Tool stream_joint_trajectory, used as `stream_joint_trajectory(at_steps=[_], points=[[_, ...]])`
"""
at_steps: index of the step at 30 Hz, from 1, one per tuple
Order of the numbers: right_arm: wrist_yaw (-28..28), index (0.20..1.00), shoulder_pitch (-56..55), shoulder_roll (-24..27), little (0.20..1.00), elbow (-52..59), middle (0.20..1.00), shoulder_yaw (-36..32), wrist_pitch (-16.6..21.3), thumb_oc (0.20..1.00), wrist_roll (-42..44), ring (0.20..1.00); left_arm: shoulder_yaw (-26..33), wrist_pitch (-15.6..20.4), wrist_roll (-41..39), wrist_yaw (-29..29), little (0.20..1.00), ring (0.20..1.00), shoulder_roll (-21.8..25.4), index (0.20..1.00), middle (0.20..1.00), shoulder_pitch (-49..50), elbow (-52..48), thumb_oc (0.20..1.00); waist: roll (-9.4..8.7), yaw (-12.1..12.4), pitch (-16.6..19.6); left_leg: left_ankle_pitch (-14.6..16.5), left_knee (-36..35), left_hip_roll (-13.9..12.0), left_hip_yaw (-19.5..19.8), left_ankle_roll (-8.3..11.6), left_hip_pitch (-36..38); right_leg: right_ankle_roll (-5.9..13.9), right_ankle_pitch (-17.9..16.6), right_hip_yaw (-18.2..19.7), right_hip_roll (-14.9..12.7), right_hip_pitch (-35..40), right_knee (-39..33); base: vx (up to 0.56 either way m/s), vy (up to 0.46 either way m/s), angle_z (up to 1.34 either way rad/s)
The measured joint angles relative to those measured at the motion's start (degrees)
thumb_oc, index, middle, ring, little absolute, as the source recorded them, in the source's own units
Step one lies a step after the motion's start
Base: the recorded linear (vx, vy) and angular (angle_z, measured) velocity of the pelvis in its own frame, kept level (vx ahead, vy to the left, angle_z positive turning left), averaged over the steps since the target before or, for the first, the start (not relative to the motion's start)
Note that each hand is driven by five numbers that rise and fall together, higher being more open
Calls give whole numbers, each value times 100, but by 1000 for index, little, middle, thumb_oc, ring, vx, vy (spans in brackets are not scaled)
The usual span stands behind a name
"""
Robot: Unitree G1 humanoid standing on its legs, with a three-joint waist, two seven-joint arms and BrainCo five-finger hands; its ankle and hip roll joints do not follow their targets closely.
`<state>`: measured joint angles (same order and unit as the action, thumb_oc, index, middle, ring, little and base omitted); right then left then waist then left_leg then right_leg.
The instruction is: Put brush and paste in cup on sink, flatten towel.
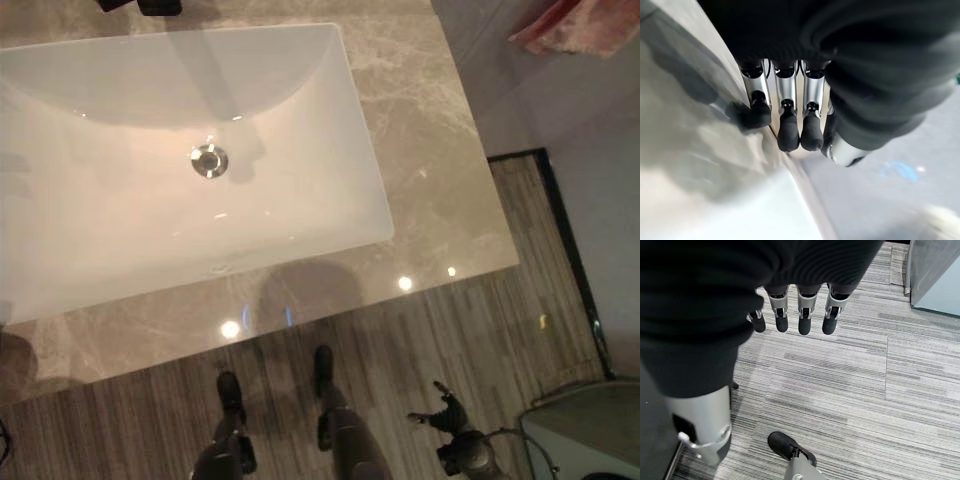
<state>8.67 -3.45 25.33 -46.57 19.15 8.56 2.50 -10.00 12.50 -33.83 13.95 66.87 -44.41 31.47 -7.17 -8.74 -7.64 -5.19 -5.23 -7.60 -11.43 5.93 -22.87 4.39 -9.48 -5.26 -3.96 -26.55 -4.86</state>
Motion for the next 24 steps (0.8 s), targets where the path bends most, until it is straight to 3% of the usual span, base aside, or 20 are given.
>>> stream_joint_trajectory(at_steps=[2, 4, 7, 9, 13, 15, 19, 24], points=[[1, 1000, 3, -1, 1000, -5, 1000, 1, -4, 1000, -4, 1000, 282, 76, 1, -11, 200, 200, -43, 200, 200, 709, -620, 200, 12, 56, -8, 0, 0, -5, 4, 0, 109, -1, 0, -1, 2, 102, 0, 35, -7, 1], [3, 1000, 27, -7, 1000, -32, 1000, -62, -24, 1000, -52, 1000, 1058, 122, -3, -27, 200, 200, -370, 200, 200, 1850, -1341, 200, 56, 133, -38, 8, -2, -11, 15, 7, 374, 3, 5, -11, 4, 365, -2, 18, -5, -1], [1, 1000, 19, -14, 1000, -165, 1000, -212, -42, 1000, -123, 1000, 1625, 194, 6, -97, 200, 200, -566, 200, 200, 3223, -1976, 200, 108, 238, -66, 103, -3, 3, 108, 31, 636, -4, 150, -17, -11, 658, -4, 69, 5, 7], [0, 1000, -6, -18, 1000, -247, 1000, -425, -93, 1000, -174, 1000, 2188, 195, 2, -138, 200, 200, -975, 200, 200, 3953, -2264, 200, 150, 444, -93, 104, -3, -3, 143, 32, 807, -2, 165, -43, -8, 850, -4, 68, -2, 8], [-16, 1000, -64, -58, 1000, -427, 1000, -618, -131, 1000, -399, 1000, 2716, 206, 10, -312, 200, 200, -1818, 200, 200, 5262, -2920, 200, 304, 682, 20, 151, -4, 12, 254, 30, 1204, 18, 302, -158, -30, 1312, -31, 75, -6, 15], [-24, 1000, -92, -59, 1000, -467, 1000, -629, -150, 1000, -480, 1000, 2737, 216, 12, -423, 200, 200, -1904, 200, 200, 5492, -3088, 200, 372, 778, 133, 168, -5, 8, 291, 28, 1337, 26, 344, -189, -29, 1469, -39, 25, -26, 13], [-148, 1000, -106, -54, 1000, -505, 1000, -623, -150, 1000, -800, 1000, 2716, 232, 17, -598, 200, 200, -2380, 200, 200, 5672, -3190, 200, 589, 780, 357, 190, -4, 12, 320, 5, 1622, 45, 356, -250, -32, 1789, -8, -22, -40, 5], [-159, 1000, -295, 12, 1000, -793, 1000, -684, -214, 1000, -907, 1000, 2643, 231, 33, -835, 200, 200, -2923, 200, 200, 5793, -3836, 200, 718, 766, 508, 159, -5, -19, 472, 30, 1777, 30, 373, -365, -4, 2013, -46, -18, -36, 13]])
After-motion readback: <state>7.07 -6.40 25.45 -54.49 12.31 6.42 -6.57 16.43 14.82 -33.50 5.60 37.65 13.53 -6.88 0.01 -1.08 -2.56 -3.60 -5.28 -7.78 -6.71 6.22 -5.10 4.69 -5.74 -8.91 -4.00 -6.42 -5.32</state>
